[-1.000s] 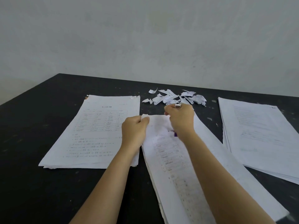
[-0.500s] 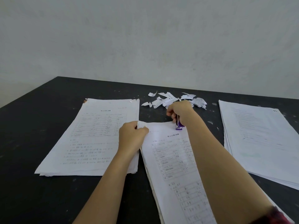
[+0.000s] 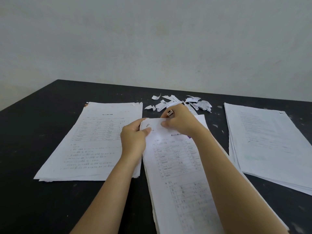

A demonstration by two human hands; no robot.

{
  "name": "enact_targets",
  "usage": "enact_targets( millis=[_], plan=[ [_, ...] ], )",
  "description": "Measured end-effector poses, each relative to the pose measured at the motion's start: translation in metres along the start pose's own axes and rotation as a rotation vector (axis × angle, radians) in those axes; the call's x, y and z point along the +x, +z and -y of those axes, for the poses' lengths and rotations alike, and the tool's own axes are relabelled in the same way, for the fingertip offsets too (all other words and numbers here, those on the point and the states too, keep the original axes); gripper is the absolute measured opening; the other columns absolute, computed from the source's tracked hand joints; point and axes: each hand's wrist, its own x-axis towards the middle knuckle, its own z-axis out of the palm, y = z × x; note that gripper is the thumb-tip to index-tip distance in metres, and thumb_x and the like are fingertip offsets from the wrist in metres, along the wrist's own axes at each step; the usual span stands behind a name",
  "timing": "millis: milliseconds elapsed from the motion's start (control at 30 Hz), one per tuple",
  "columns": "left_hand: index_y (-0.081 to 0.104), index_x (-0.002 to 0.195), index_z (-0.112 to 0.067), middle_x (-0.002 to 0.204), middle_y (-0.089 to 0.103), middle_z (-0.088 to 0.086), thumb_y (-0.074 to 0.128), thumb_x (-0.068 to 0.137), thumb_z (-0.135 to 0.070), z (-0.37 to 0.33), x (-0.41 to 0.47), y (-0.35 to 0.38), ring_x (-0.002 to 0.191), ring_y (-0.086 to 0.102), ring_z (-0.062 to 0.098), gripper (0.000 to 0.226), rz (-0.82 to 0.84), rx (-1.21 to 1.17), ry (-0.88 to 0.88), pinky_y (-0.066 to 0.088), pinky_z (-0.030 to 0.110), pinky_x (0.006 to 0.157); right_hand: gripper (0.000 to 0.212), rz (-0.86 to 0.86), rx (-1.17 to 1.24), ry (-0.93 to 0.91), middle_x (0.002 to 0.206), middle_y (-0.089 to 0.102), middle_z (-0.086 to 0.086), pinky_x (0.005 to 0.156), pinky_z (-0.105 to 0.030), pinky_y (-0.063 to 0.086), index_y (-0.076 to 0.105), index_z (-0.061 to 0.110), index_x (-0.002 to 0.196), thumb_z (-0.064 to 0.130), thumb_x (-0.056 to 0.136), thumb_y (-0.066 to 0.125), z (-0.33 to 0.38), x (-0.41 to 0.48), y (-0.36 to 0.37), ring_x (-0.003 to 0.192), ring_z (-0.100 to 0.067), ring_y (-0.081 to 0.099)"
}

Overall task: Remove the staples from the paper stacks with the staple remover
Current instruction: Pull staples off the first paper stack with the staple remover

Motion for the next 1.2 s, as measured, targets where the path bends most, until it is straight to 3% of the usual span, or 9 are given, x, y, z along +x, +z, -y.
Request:
enact_targets(
  millis=[133, 233, 467, 633, 800, 867, 1000, 1100, 1200],
  plan=[
    [0.069, 0.081, -0.011, 0.082, 0.072, 0.009, 0.065, 0.082, -0.002, 0.001, -0.002, 0.008, 0.074, 0.065, 0.022, 0.01, -0.108, 0.103, 0.095, 0.053, 0.033, 0.065, 0.006, -0.148, -0.069, -0.08, 0.06, 0.055, 0.001, 0.051, -0.021, 0.04, 0.067, 0.008, 0.085, 0.005, 0.081, 0.064, -0.004, -0.004, 0.009, 0.051, -0.012, 0.049],
    [0.067, 0.077, -0.012, 0.075, 0.067, 0.006, 0.062, 0.085, -0.004, 0.001, -0.001, 0.012, 0.072, 0.061, 0.024, 0.013, -0.112, 0.095, 0.112, 0.051, 0.037, 0.068, 0.01, -0.244, -0.191, -0.112, 0.073, 0.054, 0.001, 0.063, -0.025, 0.036, 0.069, 0.013, 0.093, 0.012, 0.084, 0.063, -0.008, -0.006, 0.018, 0.069, -0.017, 0.049],
    [0.066, 0.095, -0.005, 0.083, 0.064, 0.004, 0.05, 0.095, -0.014, 0.006, 0.002, 0.021, 0.078, 0.055, 0.02, 0.019, -0.097, 0.035, 0.105, 0.045, 0.032, 0.073, 0.016, -0.216, -0.144, -0.129, 0.072, 0.055, 0.0, 0.061, -0.025, 0.038, 0.068, 0.013, 0.096, 0.007, 0.083, 0.061, -0.006, -0.005, 0.014, 0.067, -0.017, 0.049],
    [0.07, 0.102, -0.003, 0.083, 0.065, 0.001, 0.053, 0.093, -0.011, 0.006, 0.002, 0.022, 0.078, 0.057, 0.016, 0.02, -0.132, 0.005, 0.124, 0.047, 0.027, 0.074, 0.029, -0.372, 0.18, 0.043, 0.112, 0.035, -0.004, 0.057, -0.012, 0.038, 0.057, 0.004, 0.106, 0.01, 0.078, 0.062, 0.003, -0.003, 0.007, 0.072, -0.002, 0.046],
    [0.069, 0.11, -0.006, 0.095, 0.07, 0.001, 0.055, 0.093, -0.013, 0.005, -0.002, 0.026, 0.09, 0.063, 0.016, 0.023, -0.158, -0.014, 0.158, 0.05, 0.025, 0.083, 0.006, -0.166, 0.582, 0.216, 0.078, 0.053, -0.009, 0.06, -0.028, 0.037, 0.058, 0.001, 0.08, 0.003, 0.083, 0.054, 0.007, -0.01, -0.004, 0.07, -0.022, 0.047],
    [0.069, 0.11, -0.008, 0.082, 0.066, -0.015, 0.056, 0.092, -0.014, 0.007, -0.001, 0.028, 0.08, 0.061, 0.002, 0.022, -0.155, -0.01, 0.163, 0.047, 0.011, 0.073, 0.02, -0.139, 0.606, 0.198, 0.082, 0.054, -0.009, 0.063, -0.027, 0.039, 0.053, -0.003, 0.094, 0.016, 0.095, 0.046, 0.007, -0.013, -0.006, 0.077, -0.021, 0.05],
    [0.067, 0.114, -0.008, 0.079, 0.056, -0.024, 0.057, 0.092, -0.014, 0.01, 0.001, 0.029, 0.071, 0.052, -0.008, 0.025, -0.177, 0.006, 0.168, 0.037, -0.004, 0.059, 0.02, -0.197, 0.696, 0.245, 0.08, 0.053, -0.007, 0.056, -0.025, 0.043, 0.036, 0.023, 0.109, 0.04, 0.101, 0.028, 0.007, -0.01, -0.016, 0.062, -0.015, 0.056],
    [0.067, 0.114, -0.008, 0.075, 0.056, -0.022, 0.057, 0.092, -0.014, 0.01, 0.0, 0.03, 0.07, 0.053, -0.004, 0.025, -0.193, 0.022, 0.185, 0.036, -0.005, 0.059, 0.016, -0.243, 0.911, 0.467, 0.07, 0.04, -0.008, 0.052, -0.027, 0.044, 0.042, 0.007, 0.11, 0.015, 0.096, 0.043, 0.009, -0.009, -0.015, 0.044, -0.017, 0.044],
    [0.067, 0.113, -0.009, 0.081, 0.063, -0.013, 0.056, 0.092, -0.014, 0.01, 0.0, 0.031, 0.073, 0.055, -0.002, 0.024, -0.188, 0.034, 0.197, 0.039, -0.003, 0.061, 0.017, -0.228, 1.272, 0.606, 0.07, 0.043, -0.011, 0.056, -0.03, 0.037, 0.047, -0.001, 0.073, -0.012, 0.084, 0.041, 0.013, -0.014, -0.014, 0.051, -0.02, 0.038]
  ],
)
